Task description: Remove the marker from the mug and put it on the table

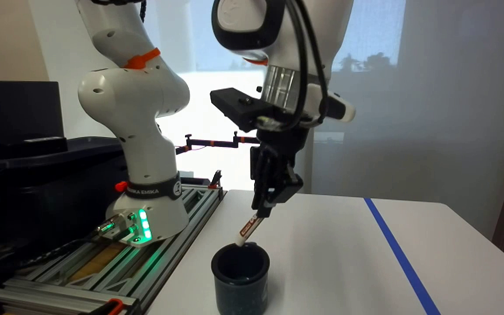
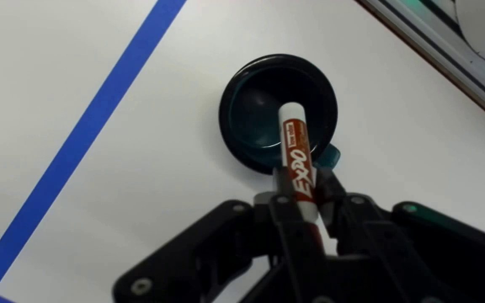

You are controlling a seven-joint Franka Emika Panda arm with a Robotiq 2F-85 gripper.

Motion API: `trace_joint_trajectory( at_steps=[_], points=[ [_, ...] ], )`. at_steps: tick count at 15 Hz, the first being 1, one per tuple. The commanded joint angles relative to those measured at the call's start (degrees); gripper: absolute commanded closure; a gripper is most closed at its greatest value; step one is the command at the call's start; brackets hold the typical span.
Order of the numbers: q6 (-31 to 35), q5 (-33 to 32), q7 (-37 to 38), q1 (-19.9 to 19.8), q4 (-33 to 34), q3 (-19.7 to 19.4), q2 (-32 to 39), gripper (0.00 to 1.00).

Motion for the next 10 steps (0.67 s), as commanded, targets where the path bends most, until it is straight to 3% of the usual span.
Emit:
trace_joint_trajectory(
  at_steps=[1, 4, 10],
  points=[
    [0.46, -6.77, 2.67, 1.47, 1.96, 2.7, -2.1, 0.95],
    [4.57, -13.31, 5.37, 1.92, 3.67, 4.18, 1.26, 0.95],
    [16.06, -20.26, 9.86, 1.74, 4.37, 4.0, 11.21, 0.95]
  ],
)
